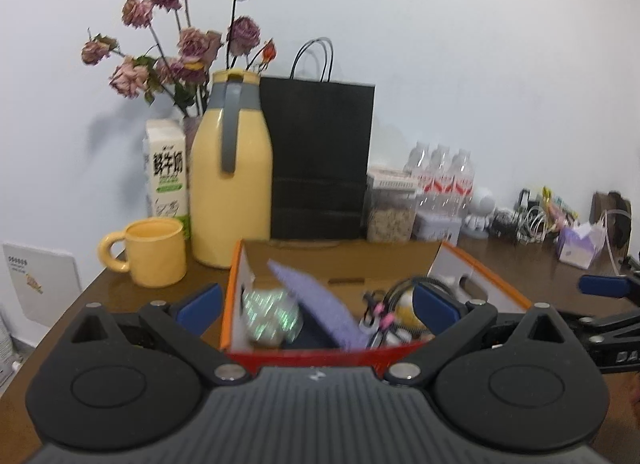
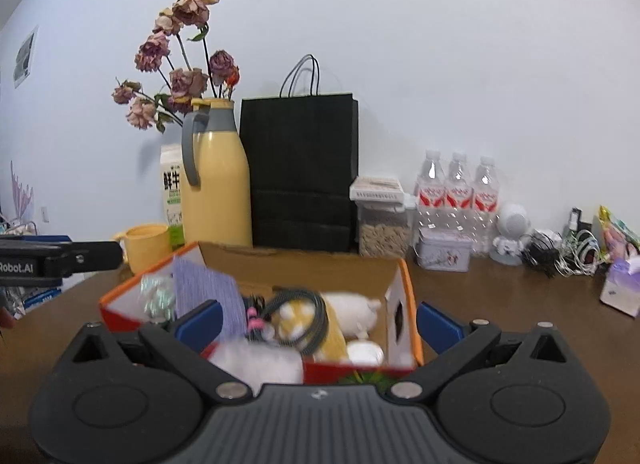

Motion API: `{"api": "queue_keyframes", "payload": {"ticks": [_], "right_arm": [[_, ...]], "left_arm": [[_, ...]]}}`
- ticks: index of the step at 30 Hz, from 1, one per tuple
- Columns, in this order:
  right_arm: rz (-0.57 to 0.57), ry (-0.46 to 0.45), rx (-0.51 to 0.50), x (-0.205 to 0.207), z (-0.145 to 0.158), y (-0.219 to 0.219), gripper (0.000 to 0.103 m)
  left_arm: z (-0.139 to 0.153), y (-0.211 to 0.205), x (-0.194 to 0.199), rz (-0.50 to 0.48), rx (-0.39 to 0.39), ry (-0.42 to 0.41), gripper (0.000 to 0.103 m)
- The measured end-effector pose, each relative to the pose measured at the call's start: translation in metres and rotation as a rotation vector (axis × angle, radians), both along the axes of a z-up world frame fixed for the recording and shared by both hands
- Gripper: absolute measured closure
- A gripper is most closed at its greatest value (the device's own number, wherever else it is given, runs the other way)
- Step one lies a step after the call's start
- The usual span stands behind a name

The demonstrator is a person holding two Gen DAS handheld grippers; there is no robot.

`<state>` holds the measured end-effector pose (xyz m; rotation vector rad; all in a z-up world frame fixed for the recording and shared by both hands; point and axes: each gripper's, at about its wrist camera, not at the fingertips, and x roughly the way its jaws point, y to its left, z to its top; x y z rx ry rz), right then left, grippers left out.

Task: Organize objects
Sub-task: 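Withdraw both grippers from the box back over the table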

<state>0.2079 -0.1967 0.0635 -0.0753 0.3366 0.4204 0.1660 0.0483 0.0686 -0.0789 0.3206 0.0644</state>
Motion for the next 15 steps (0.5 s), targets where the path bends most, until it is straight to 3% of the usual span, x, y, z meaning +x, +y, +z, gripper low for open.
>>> {"api": "queue_keyframes", "payload": {"ticks": [15], "right_arm": [[-0.019, 0.172, -0.118, -0.040, -0.057, -0.024, 0.000]], "left_arm": [[-0.039, 0.008, -0.036, 0.024, 0.003, 0.142, 0.000]]}}
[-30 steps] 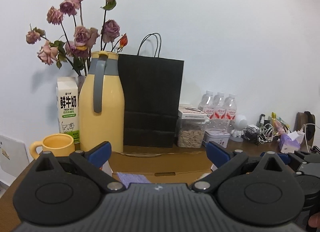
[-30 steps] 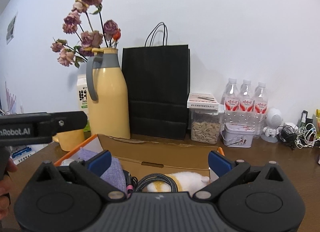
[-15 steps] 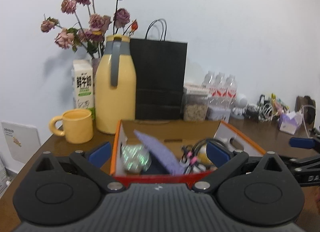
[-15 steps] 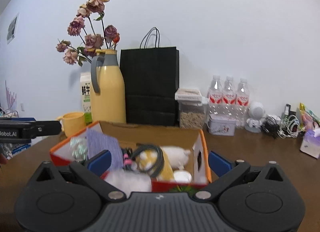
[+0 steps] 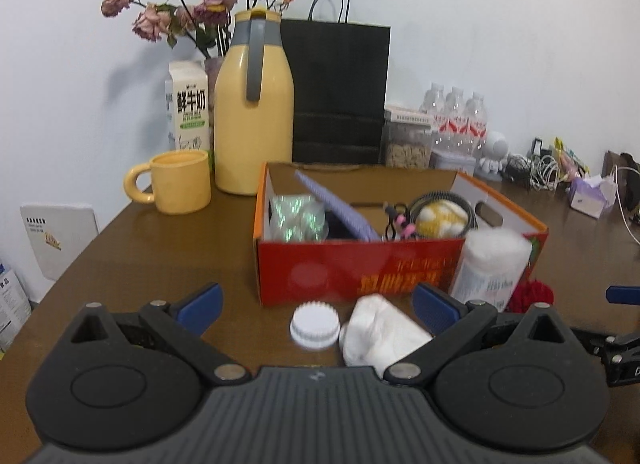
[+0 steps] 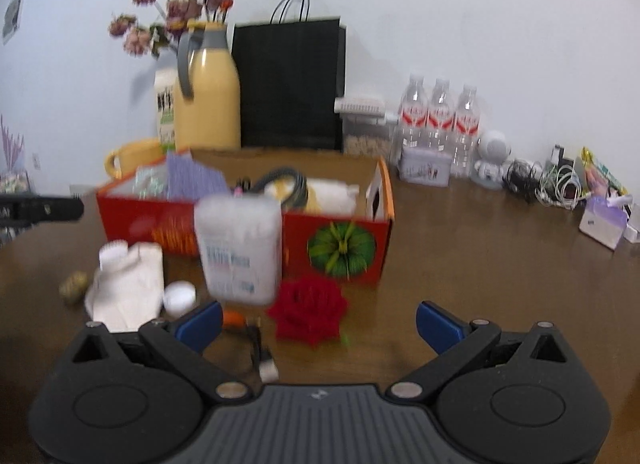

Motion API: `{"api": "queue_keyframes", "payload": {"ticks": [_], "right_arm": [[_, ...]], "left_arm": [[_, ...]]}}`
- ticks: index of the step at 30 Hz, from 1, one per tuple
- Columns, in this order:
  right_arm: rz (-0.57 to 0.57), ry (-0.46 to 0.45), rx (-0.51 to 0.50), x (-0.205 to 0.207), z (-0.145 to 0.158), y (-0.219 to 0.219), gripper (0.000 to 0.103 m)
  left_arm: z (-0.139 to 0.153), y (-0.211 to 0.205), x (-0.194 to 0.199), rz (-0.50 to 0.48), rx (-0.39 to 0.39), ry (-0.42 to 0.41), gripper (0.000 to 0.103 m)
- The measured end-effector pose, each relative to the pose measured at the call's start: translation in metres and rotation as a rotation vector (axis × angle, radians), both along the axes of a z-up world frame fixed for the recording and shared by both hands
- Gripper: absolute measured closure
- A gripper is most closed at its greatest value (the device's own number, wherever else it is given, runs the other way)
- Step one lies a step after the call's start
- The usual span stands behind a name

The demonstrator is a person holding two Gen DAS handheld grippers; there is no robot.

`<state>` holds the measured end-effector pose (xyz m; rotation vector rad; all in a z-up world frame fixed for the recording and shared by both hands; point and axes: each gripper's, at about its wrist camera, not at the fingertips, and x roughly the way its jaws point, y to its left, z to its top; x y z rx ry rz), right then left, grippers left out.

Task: Organize objects
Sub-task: 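Withdraw both grippers from the box back over the table, then grasp the black USB cable with the right gripper while the left grasps the wooden block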

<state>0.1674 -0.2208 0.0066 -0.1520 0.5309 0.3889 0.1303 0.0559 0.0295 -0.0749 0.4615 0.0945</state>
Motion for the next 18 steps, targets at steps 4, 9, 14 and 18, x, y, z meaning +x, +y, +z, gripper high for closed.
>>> {"api": "queue_keyframes", "payload": {"ticks": [4, 9, 14, 18], "right_arm": [[0.038, 0.054, -0.019, -0.006, -0.012, 0.002, 0.000], [0.104, 0.095, -0.018, -0.004, -0.019, 0.015, 0.000], [0.132, 0.109, -0.013, 0.008, -0.017, 0.029, 0.011], [0.122, 0.122, 0.002, 0.018, -0.016, 0.033, 0.045]], "left_arm": [[-0.006, 0.003, -0.009, 0.003, -0.008, 0.020, 0.000], [-0.009, 0.005, -0.018, 0.014, -0.016, 0.031, 0.000], [-0.009, 0.009, -0.024, 0.022, -0.021, 0.034, 0.000], [-0.009, 0.011, -0.026, 0.032, -0.023, 0.037, 0.000]]}}
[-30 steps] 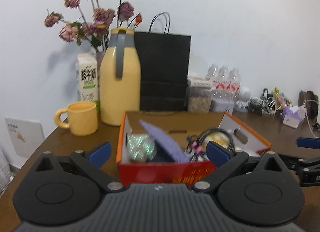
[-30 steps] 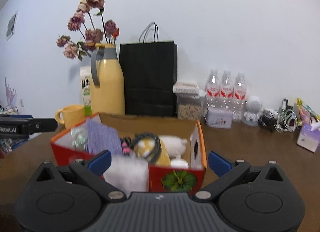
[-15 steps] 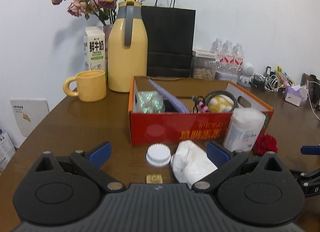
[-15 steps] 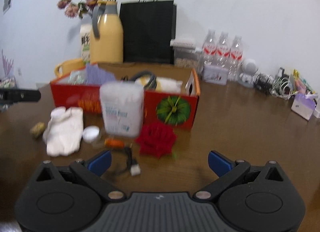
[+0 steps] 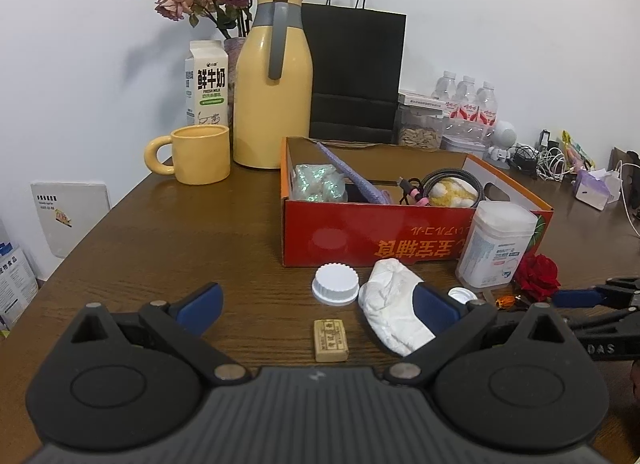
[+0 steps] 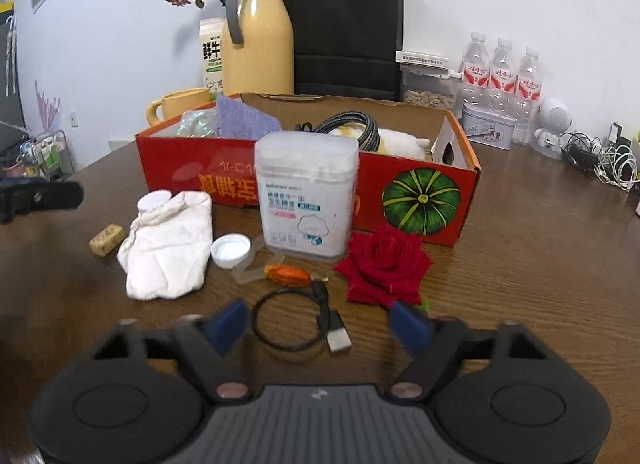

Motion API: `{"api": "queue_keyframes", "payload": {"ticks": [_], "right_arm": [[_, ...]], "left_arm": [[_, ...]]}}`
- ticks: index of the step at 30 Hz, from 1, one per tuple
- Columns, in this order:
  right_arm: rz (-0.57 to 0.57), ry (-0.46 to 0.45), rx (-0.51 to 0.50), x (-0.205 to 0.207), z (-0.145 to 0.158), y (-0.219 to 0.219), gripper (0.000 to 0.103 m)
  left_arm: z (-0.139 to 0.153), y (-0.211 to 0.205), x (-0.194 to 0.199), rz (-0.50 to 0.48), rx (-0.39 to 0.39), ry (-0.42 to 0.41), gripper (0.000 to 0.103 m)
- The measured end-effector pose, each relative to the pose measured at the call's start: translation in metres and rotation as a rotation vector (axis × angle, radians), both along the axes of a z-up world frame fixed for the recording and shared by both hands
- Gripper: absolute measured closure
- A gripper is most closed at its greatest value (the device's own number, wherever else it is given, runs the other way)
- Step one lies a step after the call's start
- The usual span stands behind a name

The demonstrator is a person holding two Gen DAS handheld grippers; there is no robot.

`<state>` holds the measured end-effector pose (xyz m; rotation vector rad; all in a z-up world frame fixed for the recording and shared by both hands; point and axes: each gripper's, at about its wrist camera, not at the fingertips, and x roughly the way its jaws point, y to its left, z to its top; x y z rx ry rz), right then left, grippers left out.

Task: Organize objects
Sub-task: 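Grasp the black USB cable with the right gripper while the left grasps the wooden block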

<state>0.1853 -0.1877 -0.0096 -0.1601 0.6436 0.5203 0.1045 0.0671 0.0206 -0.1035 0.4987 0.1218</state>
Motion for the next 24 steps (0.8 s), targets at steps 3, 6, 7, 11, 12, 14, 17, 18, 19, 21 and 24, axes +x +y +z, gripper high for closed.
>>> {"api": "queue_keyframes", "payload": {"ticks": [3, 6, 7, 11, 12, 14, 17, 18, 19, 21, 24], "right_arm": [[-0.005, 0.001, 0.002, 0.003, -0.004, 0.000, 0.062], [0.008, -0.011, 0.008, 0.001, -0.005, 0.000, 0.090], [0.010, -0.013, 0.007, 0.000, -0.004, 0.001, 0.090], [0.006, -0.016, 0.009, 0.000, -0.004, 0.000, 0.091], [0.007, -0.017, 0.013, 0.000, -0.003, 0.000, 0.091], [0.008, -0.032, 0.018, -0.002, -0.002, -0.001, 0.091], [-0.003, -0.092, 0.032, -0.011, 0.003, -0.003, 0.091], [-0.010, -0.124, 0.043, -0.016, 0.005, -0.005, 0.091], [-0.018, -0.152, 0.054, -0.020, 0.007, -0.007, 0.091], [-0.043, -0.207, 0.077, -0.027, 0.011, -0.012, 0.091], [-0.063, -0.254, 0.108, -0.034, 0.015, -0.019, 0.091]], "left_arm": [[-0.001, 0.000, 0.002, 0.000, -0.003, 0.005, 0.000], [-0.001, -0.001, 0.003, -0.006, -0.005, 0.008, 0.000], [-0.002, -0.002, 0.003, -0.009, -0.005, 0.008, 0.000], [-0.004, -0.003, 0.005, -0.011, -0.005, 0.017, 0.000], [-0.005, -0.003, 0.005, -0.009, -0.005, 0.020, 0.000], [-0.006, -0.003, 0.006, -0.005, -0.005, 0.027, 0.000], [-0.010, -0.004, 0.008, -0.003, -0.003, 0.038, 0.000], [-0.011, -0.004, 0.009, -0.002, -0.002, 0.044, 0.000], [-0.013, -0.004, 0.010, -0.001, 0.000, 0.053, 0.000], [-0.018, -0.005, 0.014, 0.000, 0.009, 0.076, 0.000], [-0.025, -0.006, 0.020, 0.009, 0.023, 0.111, 0.000]]}}
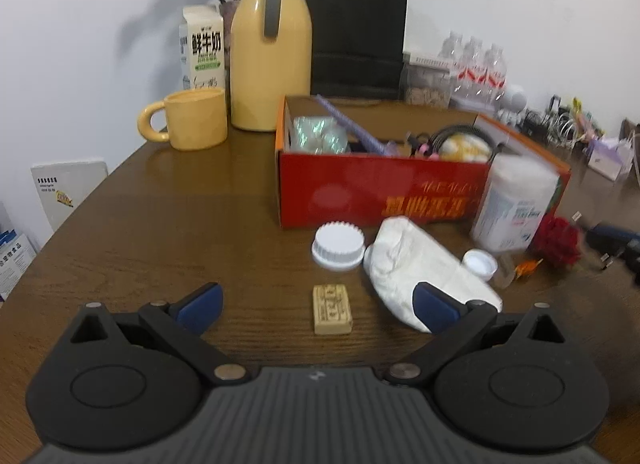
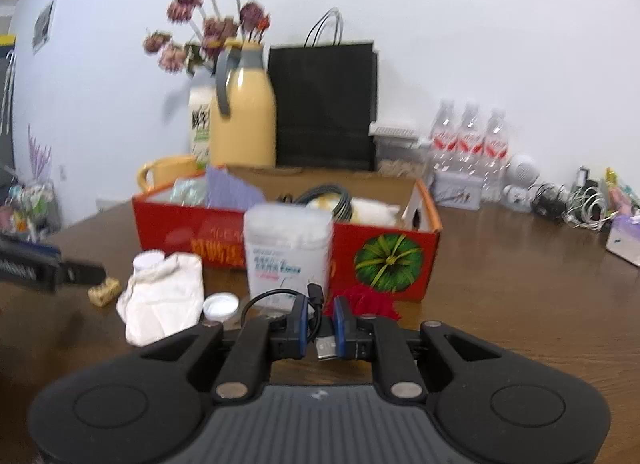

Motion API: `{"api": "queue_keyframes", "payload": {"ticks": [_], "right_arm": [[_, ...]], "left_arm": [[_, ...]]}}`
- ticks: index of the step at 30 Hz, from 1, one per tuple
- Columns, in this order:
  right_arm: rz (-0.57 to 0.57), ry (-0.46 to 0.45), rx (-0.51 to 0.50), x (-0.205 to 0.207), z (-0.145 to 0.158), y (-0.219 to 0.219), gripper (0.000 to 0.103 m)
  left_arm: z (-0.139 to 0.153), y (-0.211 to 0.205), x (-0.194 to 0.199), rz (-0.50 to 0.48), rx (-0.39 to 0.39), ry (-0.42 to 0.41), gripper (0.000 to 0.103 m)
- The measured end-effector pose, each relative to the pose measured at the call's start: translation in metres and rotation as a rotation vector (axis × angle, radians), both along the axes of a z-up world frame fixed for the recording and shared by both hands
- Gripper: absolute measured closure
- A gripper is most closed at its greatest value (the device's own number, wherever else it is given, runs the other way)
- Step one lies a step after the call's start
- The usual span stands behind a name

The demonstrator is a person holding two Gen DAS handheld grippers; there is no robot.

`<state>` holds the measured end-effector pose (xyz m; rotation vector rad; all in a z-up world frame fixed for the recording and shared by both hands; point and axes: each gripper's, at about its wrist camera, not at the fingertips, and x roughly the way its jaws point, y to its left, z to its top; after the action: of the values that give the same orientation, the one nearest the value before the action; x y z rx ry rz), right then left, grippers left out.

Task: Organize objects
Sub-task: 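Grasp the black USB cable with the right gripper while the left grasps the wooden block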

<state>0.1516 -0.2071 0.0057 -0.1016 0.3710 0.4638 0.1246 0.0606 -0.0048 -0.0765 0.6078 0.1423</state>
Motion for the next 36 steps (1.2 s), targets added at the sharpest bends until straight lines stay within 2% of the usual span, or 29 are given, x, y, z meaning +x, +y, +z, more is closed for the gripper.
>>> {"api": "queue_keyframes", "payload": {"ticks": [5, 9, 18, 21, 23, 24, 25, 26, 28, 29, 36], "right_arm": [[-0.005, -0.057, -0.009, -0.007, 0.004, 0.001, 0.091], [0.000, -0.065, -0.007, -0.008, 0.004, 0.002, 0.091], [0.000, -0.070, 0.007, -0.010, 0.003, 0.000, 0.091], [0.002, -0.072, 0.010, -0.010, 0.003, -0.001, 0.091], [0.003, -0.072, 0.011, -0.010, 0.003, -0.001, 0.091], [0.004, -0.072, 0.012, -0.010, 0.003, -0.001, 0.091], [0.005, -0.072, 0.013, -0.010, 0.003, -0.001, 0.091], [0.006, -0.072, 0.013, -0.010, 0.003, -0.001, 0.090], [0.008, -0.072, 0.014, -0.010, 0.003, -0.001, 0.090], [0.008, -0.072, 0.013, -0.010, 0.003, -0.001, 0.090], [0.009, -0.072, 0.012, -0.010, 0.004, -0.001, 0.091]], "left_arm": [[-0.009, 0.004, 0.007, 0.042, 0.002, 0.025, 0.000], [-0.013, 0.007, 0.014, 0.083, 0.004, 0.045, 0.000], [-0.016, 0.007, 0.024, 0.092, 0.020, 0.071, 0.000], [-0.016, 0.004, 0.024, 0.086, 0.025, 0.073, 0.011], [-0.015, 0.002, 0.023, 0.076, 0.032, 0.064, 0.028], [-0.014, 0.001, 0.022, 0.069, 0.033, 0.061, 0.033], [-0.013, 0.000, 0.022, 0.061, 0.031, 0.060, 0.043], [-0.012, -0.002, 0.021, 0.052, 0.032, 0.056, 0.059], [-0.010, -0.005, 0.021, 0.026, 0.025, 0.053, 0.075], [-0.010, -0.007, 0.020, 0.015, 0.020, 0.051, 0.080], [-0.009, -0.012, 0.018, -0.004, 0.015, 0.027, 0.081]]}}
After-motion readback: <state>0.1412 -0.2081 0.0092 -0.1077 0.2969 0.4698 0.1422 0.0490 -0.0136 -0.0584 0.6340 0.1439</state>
